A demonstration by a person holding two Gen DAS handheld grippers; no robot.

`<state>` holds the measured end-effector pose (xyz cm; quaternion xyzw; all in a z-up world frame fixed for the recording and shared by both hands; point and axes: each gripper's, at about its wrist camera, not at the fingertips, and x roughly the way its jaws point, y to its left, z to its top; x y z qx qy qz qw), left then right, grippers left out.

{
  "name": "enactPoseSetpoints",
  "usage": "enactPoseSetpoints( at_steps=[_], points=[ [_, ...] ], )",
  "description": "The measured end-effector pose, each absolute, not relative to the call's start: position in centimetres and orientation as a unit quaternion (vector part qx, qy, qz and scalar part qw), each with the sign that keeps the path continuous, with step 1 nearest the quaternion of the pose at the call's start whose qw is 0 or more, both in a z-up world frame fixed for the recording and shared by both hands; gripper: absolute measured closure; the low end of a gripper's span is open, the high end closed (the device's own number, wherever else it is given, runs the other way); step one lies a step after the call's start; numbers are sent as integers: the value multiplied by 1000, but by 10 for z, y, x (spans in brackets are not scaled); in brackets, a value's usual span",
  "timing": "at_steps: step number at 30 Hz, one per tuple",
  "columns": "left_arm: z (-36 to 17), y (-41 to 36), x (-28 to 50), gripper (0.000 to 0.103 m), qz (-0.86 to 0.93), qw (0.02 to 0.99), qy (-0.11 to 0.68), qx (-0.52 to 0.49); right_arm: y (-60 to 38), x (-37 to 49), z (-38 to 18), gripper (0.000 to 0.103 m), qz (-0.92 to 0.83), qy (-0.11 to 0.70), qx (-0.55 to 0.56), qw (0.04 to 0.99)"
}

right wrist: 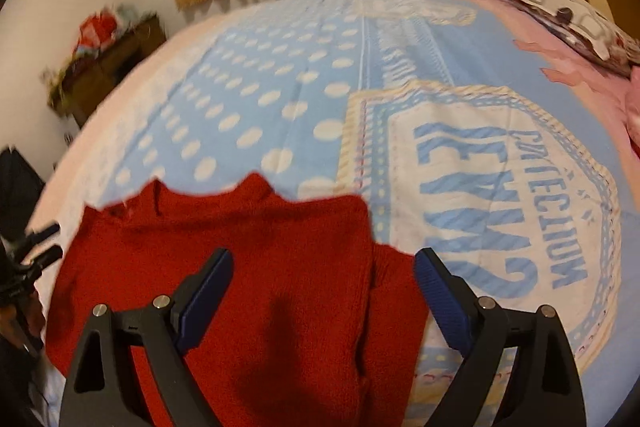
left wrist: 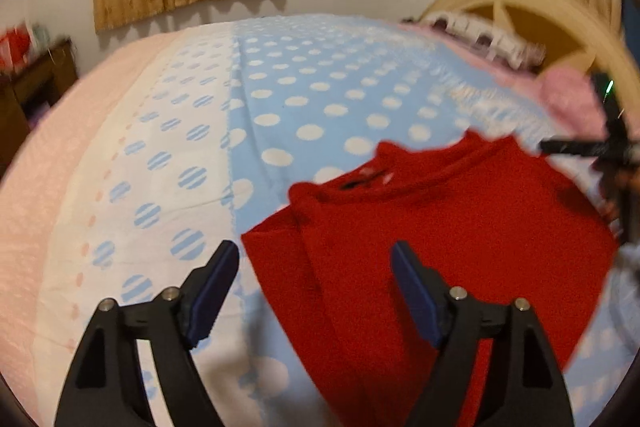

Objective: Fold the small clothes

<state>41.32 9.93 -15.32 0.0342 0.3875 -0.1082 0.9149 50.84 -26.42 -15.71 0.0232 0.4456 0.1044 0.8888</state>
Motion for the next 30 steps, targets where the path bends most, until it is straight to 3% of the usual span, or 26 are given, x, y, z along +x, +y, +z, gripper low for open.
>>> enactPoseSetpoints(
  at_steps=[3,10,20,30],
  points=[
    [-170,97,431,22,-63,911,403,55,-256,518,-170,11,73,474,-9,878],
    [-177,118,445,21,-45,909,414,-7,-273,509,-196,11,32,495,-4,869],
    [-142,122,364,19,-90,921,376,-38,-316,429,-150,11,43,440,65,895],
    [-171,99,328,16,-102,907,409,10,-280,361,-173,11,44,479,-25,876]
  ],
)
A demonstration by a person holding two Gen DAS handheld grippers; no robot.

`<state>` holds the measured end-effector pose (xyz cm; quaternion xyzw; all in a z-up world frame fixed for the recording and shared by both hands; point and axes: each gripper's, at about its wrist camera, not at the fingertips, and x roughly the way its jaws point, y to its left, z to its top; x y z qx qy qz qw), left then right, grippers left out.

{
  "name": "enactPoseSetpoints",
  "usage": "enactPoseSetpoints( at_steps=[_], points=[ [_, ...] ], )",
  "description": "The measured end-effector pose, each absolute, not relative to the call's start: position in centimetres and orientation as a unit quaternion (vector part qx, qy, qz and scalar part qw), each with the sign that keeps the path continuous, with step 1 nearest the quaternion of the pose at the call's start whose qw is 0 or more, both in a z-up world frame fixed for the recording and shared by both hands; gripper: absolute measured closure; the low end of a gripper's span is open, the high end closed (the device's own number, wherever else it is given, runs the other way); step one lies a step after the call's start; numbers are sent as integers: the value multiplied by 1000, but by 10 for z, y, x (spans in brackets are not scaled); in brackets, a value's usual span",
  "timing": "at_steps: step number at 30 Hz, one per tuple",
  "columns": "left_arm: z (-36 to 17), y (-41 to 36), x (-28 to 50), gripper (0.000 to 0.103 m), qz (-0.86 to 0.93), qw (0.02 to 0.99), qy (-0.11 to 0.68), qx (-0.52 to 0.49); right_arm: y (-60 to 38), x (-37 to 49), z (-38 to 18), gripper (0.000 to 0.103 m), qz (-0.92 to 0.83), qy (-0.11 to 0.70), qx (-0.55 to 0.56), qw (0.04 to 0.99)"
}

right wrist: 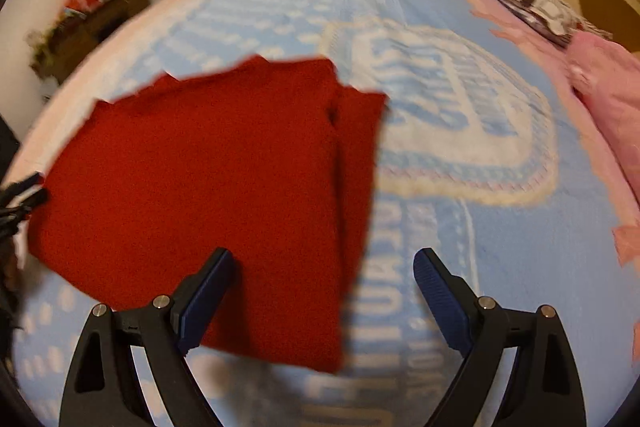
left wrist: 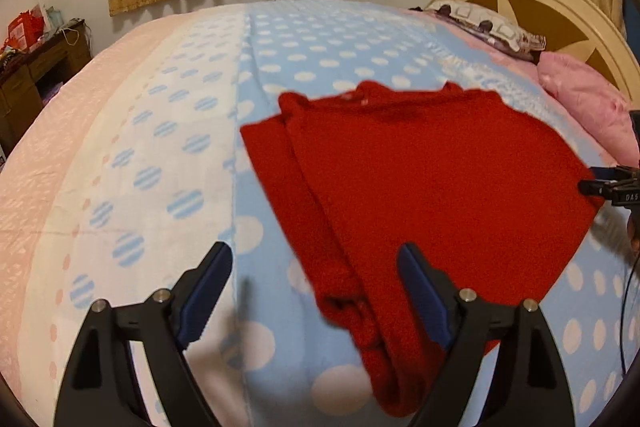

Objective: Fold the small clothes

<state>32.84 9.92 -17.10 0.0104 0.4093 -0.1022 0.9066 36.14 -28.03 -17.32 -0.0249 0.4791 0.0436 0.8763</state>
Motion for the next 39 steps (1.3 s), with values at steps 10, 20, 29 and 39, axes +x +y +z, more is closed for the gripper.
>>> enactPoseSetpoints(
  at_steps=[10,20,29,39],
  points=[
    [-184,95,327,6,-113,900,421,12,-287,351,-144,11,38,435,-16,899],
    [-189,109,327,3,-120,895,428,-34,-233,437,-149,11,162,444,51,880],
    [-183,116,319,3,-114,903,412,-52,-251,410,-175,12,130,474,32,870],
    [-191,112,322,0,-102,893,437,-37,-241,349,-183,11,107,477,-33,872]
  ],
)
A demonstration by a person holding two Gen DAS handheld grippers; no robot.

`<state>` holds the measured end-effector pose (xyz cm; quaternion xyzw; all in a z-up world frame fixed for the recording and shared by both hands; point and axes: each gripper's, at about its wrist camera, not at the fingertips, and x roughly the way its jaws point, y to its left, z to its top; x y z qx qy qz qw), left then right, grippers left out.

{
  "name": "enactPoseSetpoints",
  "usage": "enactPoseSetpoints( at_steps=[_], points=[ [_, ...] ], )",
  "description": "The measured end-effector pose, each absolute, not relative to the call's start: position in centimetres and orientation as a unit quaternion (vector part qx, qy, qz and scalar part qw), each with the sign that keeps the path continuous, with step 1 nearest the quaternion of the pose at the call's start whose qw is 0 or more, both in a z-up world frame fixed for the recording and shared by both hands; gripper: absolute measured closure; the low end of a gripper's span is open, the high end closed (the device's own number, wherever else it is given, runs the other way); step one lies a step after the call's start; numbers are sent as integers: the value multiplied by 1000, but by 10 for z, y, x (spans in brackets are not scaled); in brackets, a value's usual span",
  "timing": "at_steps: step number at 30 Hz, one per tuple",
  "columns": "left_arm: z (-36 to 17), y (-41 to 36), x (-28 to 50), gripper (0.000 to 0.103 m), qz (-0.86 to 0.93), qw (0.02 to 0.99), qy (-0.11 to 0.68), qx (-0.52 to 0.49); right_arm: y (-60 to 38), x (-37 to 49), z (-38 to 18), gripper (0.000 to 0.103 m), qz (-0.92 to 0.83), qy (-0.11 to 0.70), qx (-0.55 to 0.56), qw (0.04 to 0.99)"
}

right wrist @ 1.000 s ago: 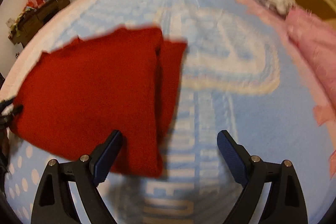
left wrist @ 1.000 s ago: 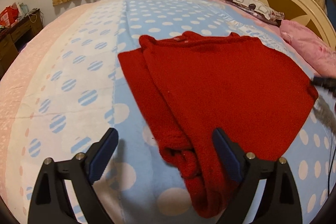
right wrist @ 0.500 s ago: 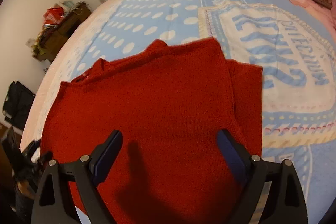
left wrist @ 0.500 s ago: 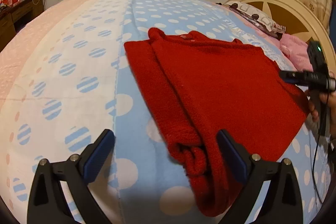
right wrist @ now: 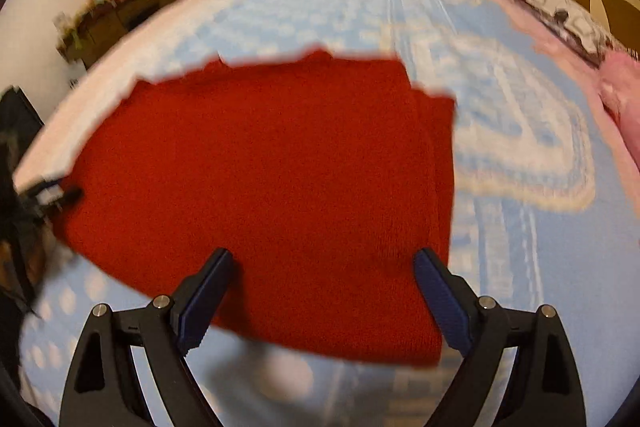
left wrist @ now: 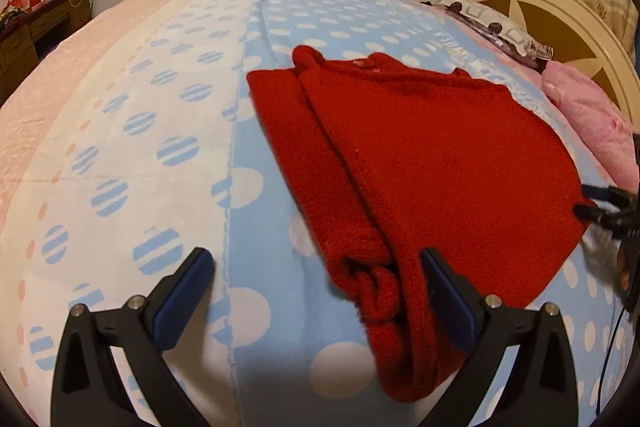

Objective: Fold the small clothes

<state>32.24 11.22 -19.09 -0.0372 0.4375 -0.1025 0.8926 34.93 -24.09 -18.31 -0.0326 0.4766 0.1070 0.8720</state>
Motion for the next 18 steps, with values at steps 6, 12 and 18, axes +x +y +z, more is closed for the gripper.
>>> enactPoseSetpoints(
  at_steps=[6,12,18],
  points=[
    [-193,112,322,0,-100,891,441,-33,-237,332,-169,11,102,448,-36,887],
    [-193,112,323,0,-99,891,442,-31,-234,336,-188,11,80,485,-64,868],
    [-193,113,323,0,-102,891,441,-37,-210,322,-161,11,90,459,-77,880]
  ],
)
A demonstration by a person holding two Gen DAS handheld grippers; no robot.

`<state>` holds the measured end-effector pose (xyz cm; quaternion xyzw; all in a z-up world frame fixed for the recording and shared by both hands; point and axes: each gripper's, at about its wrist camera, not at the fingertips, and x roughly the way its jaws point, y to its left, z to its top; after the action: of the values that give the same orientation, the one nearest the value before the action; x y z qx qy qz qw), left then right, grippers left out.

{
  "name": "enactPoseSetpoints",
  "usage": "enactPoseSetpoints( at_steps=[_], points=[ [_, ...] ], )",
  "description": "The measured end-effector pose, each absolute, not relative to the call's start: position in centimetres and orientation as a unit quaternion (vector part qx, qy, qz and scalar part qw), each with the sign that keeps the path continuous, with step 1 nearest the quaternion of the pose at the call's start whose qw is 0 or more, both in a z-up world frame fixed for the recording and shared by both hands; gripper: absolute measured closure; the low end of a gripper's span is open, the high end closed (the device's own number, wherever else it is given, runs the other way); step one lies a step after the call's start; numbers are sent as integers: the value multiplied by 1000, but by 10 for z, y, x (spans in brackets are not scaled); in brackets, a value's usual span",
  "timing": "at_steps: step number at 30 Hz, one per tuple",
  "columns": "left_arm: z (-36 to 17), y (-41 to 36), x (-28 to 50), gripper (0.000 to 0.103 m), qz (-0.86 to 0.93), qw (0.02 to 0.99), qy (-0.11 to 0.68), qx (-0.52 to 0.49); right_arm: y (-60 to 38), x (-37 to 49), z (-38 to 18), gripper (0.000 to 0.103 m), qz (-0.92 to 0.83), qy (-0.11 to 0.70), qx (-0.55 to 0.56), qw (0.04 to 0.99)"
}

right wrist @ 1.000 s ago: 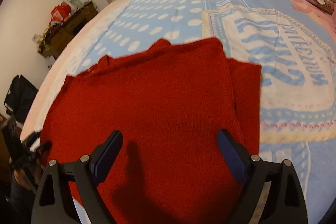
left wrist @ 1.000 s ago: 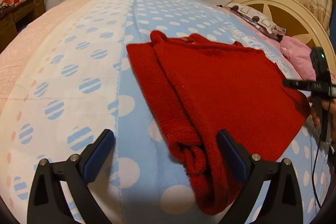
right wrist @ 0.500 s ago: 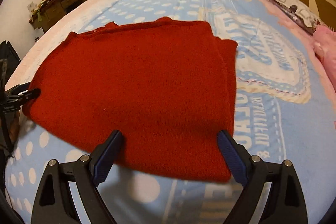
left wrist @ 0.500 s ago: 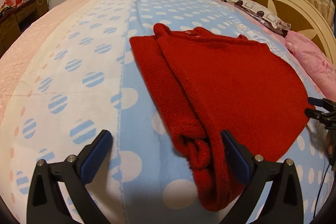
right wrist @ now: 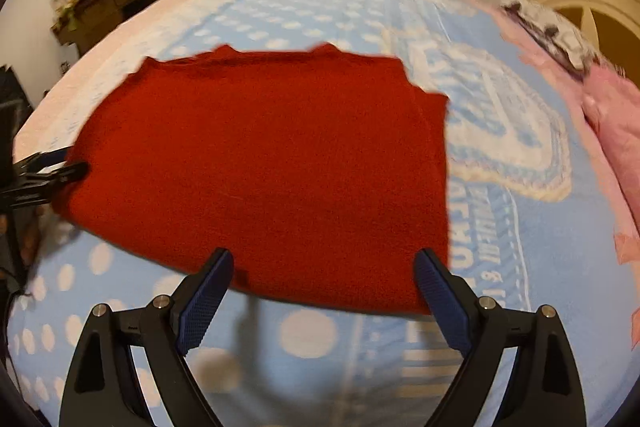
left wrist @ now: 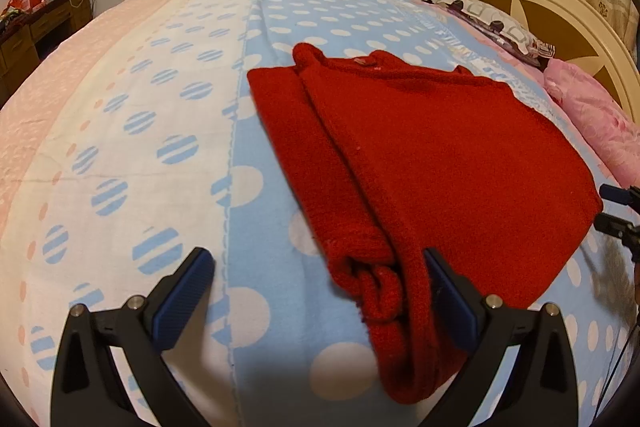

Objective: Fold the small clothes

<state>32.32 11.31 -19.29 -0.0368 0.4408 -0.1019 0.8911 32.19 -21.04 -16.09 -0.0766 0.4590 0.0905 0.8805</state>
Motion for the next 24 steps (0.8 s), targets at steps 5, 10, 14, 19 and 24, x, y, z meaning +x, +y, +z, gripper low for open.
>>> enactPoseSetpoints(
  at_steps=[5,10,14,19,24],
  points=[
    [-186,118,321,0,-98,893,437,-47,-161,315,-154,11,124,437,-120,883],
    [-182,124,322,0,-98,892,437,-62,-107,308,-157,11,162,415,-163,881],
    [-175,132,322,0,-99,890,438,-72,-73,297,-163,11,170,386,-221,880],
    [-165,151,324,0,-87,897,426,-80,-45,285,-165,11,195,362,-251,876],
    [-172,176,332,0,-64,894,430,-107,-19,273,-171,11,225,342,-280,868]
  ],
)
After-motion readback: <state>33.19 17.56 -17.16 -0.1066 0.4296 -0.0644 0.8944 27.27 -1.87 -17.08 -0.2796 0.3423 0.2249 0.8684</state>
